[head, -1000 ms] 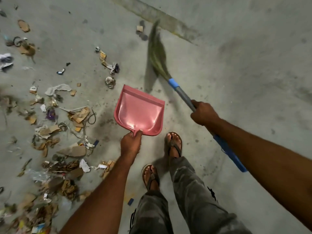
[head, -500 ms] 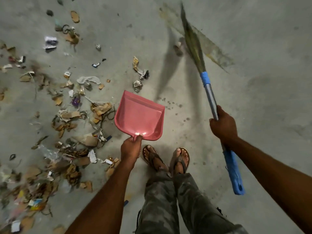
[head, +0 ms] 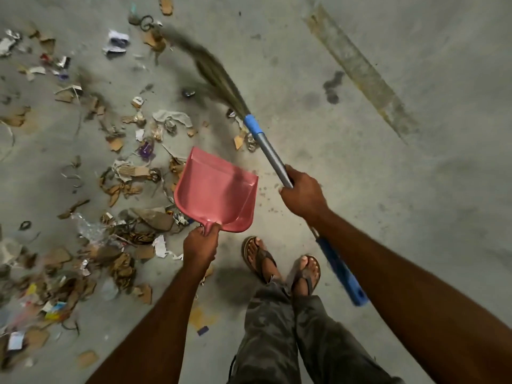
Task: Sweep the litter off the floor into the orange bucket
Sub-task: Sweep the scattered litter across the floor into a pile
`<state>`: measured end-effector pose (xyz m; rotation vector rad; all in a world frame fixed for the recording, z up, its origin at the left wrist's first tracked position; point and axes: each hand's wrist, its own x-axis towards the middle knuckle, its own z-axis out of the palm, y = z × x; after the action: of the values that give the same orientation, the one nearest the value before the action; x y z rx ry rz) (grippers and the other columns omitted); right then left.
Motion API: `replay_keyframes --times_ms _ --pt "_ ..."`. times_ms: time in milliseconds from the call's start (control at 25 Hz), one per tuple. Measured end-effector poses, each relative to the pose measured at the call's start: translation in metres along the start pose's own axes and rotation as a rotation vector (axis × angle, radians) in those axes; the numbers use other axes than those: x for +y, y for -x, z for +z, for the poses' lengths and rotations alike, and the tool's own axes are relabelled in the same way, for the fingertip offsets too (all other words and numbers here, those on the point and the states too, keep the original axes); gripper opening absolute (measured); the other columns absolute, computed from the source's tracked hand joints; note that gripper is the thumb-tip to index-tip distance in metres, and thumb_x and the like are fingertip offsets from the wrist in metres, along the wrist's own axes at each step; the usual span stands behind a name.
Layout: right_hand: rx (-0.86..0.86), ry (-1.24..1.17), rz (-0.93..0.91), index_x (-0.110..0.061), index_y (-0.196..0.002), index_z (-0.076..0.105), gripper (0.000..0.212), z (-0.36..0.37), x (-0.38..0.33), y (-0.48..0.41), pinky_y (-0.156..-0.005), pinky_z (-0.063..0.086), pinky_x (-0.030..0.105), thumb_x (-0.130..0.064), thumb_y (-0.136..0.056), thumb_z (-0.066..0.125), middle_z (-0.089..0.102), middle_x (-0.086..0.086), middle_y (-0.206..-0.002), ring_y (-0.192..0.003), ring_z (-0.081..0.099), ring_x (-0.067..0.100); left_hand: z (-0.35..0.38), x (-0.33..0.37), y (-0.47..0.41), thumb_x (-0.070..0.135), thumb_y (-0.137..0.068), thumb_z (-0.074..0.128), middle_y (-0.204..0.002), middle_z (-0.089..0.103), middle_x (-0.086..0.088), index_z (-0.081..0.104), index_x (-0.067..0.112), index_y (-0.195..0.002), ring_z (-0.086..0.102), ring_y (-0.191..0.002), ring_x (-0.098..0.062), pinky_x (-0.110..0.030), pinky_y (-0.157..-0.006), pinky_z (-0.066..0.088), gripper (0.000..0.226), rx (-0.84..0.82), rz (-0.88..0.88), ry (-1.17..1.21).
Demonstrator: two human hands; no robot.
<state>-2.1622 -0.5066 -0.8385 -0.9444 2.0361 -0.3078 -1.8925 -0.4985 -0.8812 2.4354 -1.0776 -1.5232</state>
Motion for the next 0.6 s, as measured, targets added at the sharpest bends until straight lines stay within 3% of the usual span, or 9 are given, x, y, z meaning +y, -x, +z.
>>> replay_keyframes --times_ms 80,200,320,480,600 --pt "0.072 -0.123 0.079 -0.029 -0.141 0.055 0.054 0.005 -0.004 0.032 -0.068 0.053 0.033 -0.017 -0.089 0.061 0.068 0.003 -0.099 -0.081 0.065 0.025 -0.016 -0.004 0.002 0.039 -0.091 0.069 -0.051 0.054 -0.003 0.067 0.004 -0.077 0.046 -0.037 -0.017 -0.022 -0.04 0.035 0.038 0.008 -0.022 0.009" --pt "0.15 -0.224 0.326 -0.019 -0.135 0.056 0.054 0.006 0.017 0.059 -0.068 0.062 0.045 -0.023 -0.081 0.056 0.068 0.011 -0.098 -0.082 0.069 0.032 -0.018 -0.007 0.006 0.042 -0.091 0.07 -0.051 0.056 -0.003 0.069 0.002 -0.077 0.048 -0.04 -0.019 -0.024 -0.045 0.039 0.042 0.01 -0.038 0.019" --pt "0.084 -0.225 0.501 -0.005 -0.12 0.059 0.047 0.026 0.017 0.074 -0.066 0.064 0.049 -0.021 -0.077 0.053 0.069 0.019 -0.099 -0.079 0.072 0.036 -0.018 -0.019 0.015 0.051 -0.087 0.068 -0.056 0.063 -0.006 0.071 0.004 -0.077 0.057 -0.048 -0.026 -0.032 -0.051 0.047 0.048 0.0 -0.051 -0.001" --pt "-0.162 -0.093 0.255 -0.008 -0.111 0.061 0.037 0.056 -0.021 0.066 -0.065 0.064 0.047 -0.018 -0.076 0.055 0.069 0.013 -0.091 -0.075 0.07 0.032 -0.032 -0.052 0.013 0.07 -0.073 0.061 -0.077 0.073 -0.018 0.073 0.008 -0.079 0.071 -0.077 -0.042 -0.051 -0.075 0.061 0.063 0.046 -0.074 -0.05" --pt "-0.176 -0.013 0.083 -0.019 -0.129 0.058 0.048 0.053 -0.05 0.06 -0.067 0.061 0.043 -0.013 -0.081 0.054 0.066 0.007 -0.09 -0.077 0.066 0.029 -0.048 -0.052 0.018 0.063 -0.082 0.066 -0.065 0.069 -0.013 0.07 0.008 -0.072 0.069 -0.066 -0.036 -0.05 -0.072 0.06 0.055 0.09 -0.06 -0.044"
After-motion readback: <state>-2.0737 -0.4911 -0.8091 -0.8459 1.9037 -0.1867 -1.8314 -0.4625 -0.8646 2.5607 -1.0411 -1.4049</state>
